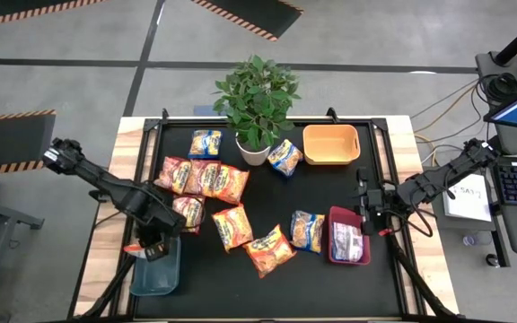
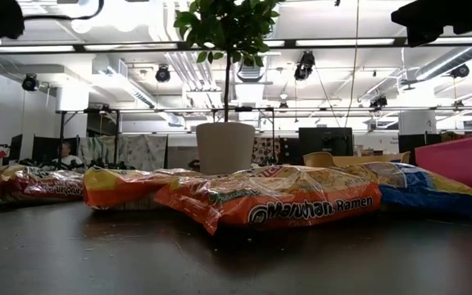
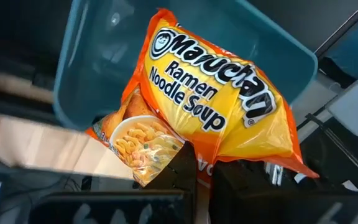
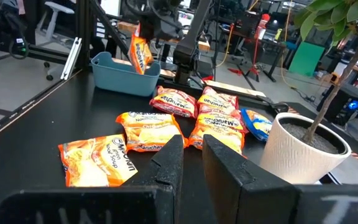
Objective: Sort Maruchan noodles
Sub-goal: Put the orange noodle pack into the blue bin
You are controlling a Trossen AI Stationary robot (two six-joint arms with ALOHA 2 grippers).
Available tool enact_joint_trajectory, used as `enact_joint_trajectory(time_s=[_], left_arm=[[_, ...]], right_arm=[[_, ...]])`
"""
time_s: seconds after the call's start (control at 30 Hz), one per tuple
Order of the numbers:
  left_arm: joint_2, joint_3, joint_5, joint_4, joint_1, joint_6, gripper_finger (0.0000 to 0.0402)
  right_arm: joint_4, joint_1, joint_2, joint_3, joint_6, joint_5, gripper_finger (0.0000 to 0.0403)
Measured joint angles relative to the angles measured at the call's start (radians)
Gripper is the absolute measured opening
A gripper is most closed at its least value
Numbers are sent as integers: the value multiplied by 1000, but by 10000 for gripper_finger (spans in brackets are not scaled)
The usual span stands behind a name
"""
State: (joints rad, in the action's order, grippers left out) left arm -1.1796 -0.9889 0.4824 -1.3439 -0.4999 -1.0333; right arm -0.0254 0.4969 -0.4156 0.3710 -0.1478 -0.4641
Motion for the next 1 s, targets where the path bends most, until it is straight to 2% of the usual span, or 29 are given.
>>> enact_joint_trajectory(time_s=[0.3,0.67,0.87,1.0], left_arm=[[-62,71,-38,24,0,58,19],[-132,71,-48,3,0,154,81],[-137,68,-69,-97,0,97,93],[-132,9,-19,-65,0,80,93]], right_arm=[[0,0,0,-1,-1,0,52],[0,0,0,-1,-1,0,52],[-1,0,0,-1,-1,0,52],[0,0,0,-1,-1,0,52]])
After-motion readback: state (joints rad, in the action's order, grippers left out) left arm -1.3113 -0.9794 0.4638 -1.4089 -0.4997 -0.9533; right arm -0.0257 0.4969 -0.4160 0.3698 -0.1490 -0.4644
